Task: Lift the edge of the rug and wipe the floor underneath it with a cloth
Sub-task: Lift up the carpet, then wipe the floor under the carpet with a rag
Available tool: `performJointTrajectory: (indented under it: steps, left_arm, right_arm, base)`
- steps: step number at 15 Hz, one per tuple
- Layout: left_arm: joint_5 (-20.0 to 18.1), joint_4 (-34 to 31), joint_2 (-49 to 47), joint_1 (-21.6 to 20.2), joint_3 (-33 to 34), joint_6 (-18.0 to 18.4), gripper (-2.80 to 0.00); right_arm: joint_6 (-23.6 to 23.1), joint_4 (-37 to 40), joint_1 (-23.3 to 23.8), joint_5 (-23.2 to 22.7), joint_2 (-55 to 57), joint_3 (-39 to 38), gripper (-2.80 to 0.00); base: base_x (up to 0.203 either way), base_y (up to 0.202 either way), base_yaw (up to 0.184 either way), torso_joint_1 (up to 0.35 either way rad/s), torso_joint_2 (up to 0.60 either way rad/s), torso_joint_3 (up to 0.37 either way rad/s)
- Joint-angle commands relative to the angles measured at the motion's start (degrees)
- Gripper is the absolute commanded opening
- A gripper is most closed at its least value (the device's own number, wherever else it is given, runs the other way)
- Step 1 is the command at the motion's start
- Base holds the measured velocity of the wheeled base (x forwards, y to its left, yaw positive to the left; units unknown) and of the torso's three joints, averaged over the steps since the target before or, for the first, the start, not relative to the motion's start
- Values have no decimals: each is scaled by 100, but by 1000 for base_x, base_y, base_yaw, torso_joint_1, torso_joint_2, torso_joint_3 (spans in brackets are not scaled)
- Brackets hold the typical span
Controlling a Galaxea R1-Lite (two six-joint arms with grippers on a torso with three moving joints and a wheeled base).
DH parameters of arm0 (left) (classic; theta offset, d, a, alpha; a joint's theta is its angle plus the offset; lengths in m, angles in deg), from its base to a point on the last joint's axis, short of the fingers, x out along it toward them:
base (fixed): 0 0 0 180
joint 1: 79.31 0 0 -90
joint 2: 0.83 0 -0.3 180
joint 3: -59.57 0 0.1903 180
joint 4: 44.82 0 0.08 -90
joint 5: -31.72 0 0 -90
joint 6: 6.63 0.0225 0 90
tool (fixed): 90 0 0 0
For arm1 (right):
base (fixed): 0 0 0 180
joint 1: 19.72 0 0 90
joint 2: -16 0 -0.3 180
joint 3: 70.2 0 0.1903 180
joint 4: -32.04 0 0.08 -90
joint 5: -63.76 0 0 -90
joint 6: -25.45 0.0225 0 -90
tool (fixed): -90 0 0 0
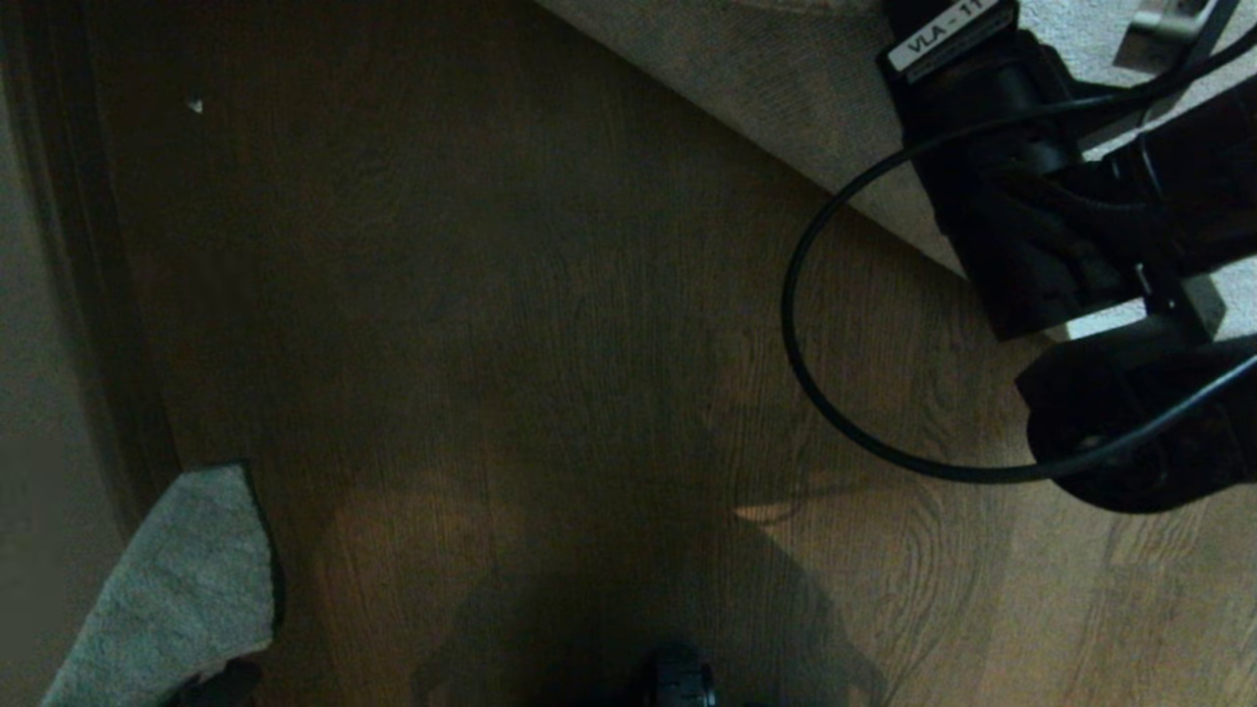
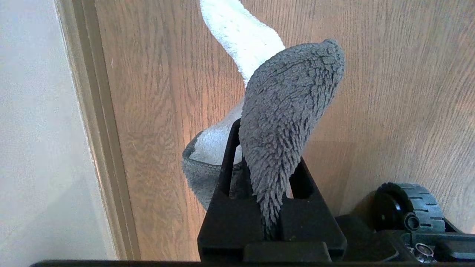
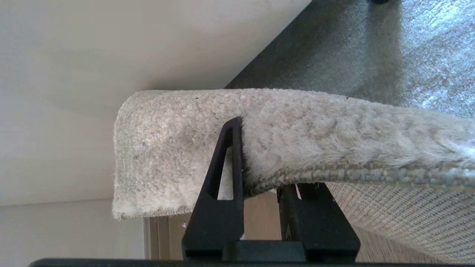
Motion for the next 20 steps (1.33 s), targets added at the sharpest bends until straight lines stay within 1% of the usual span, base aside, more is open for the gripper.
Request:
performJointTrajectory:
  steps: [1, 8, 15, 17, 20]
  left_arm:
    - [3, 2, 0, -1, -1, -6, -280]
    - [3, 2, 0, -1, -1, 3, -280]
    - [-15, 2, 0, -1, -1, 12, -280]
    - [-41, -17, 0, -1, -1, 82, -280]
    - [-50, -24, 0, -1, -1, 204, -280]
  right_arm:
    - [23, -285, 26, -13, 3, 0, -280]
    - [23, -285, 31, -69, 168, -17, -280]
    - [41, -285, 31, -486, 453, 0, -280]
    - [59, -285, 31, -583, 521, 0, -280]
    - [59, -285, 23, -591, 597, 7, -280]
  base:
    - [0, 0, 0, 0, 0, 0]
    - [0, 0, 0, 0, 0, 0]
    - [0, 0, 0, 0, 0, 0]
    - [0, 0, 0, 0, 0, 0]
    - [0, 0, 0, 0, 0, 0]
